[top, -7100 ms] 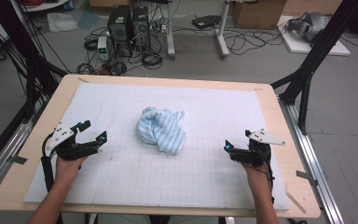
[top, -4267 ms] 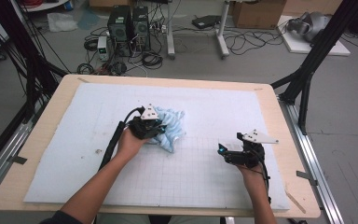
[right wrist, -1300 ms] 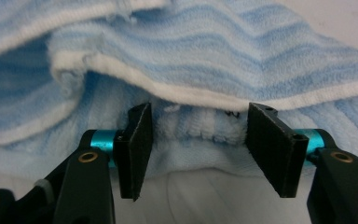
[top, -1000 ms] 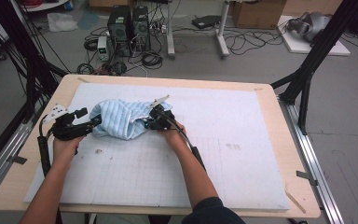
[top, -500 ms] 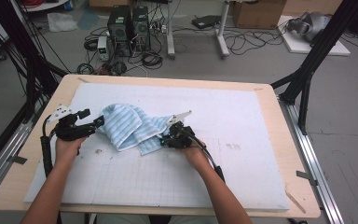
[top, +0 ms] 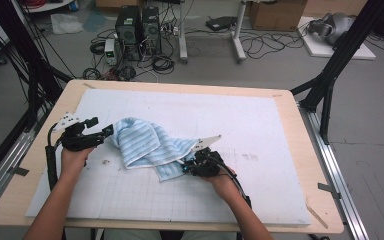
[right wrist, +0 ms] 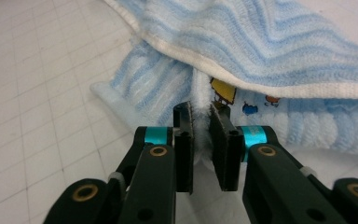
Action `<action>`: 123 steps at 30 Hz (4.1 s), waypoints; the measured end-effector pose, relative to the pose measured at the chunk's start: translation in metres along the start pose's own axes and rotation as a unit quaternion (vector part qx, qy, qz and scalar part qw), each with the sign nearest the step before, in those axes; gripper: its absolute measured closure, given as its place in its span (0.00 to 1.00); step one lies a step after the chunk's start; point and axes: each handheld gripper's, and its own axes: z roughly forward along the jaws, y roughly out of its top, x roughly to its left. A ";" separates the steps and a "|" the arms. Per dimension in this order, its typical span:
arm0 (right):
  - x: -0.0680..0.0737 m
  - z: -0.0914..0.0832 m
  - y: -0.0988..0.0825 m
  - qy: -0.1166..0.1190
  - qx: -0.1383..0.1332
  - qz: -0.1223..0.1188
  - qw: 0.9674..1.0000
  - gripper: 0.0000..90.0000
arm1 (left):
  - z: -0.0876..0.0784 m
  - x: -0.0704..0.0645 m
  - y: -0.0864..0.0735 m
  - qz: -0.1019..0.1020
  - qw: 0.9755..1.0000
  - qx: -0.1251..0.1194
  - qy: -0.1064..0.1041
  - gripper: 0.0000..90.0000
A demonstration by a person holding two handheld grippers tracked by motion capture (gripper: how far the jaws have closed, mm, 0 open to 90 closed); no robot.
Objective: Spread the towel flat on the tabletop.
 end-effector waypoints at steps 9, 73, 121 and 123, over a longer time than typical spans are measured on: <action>-0.001 -0.010 0.028 -0.017 -0.095 0.017 0.995 0.49 | 0.001 0.000 0.000 0.001 1.000 -0.001 0.000 0.26; -0.153 -0.015 0.072 -0.314 -0.051 0.165 0.934 0.67 | 0.007 -0.004 -0.005 0.004 1.000 0.014 -0.010 0.26; -0.026 -0.065 -0.053 -0.056 -0.025 0.036 0.997 0.91 | 0.017 -0.022 -0.010 0.014 0.998 0.031 -0.052 0.26; -0.024 -0.066 -0.056 -0.049 -0.024 0.035 0.998 0.91 | 0.019 -0.024 -0.011 0.017 0.998 0.034 -0.055 0.27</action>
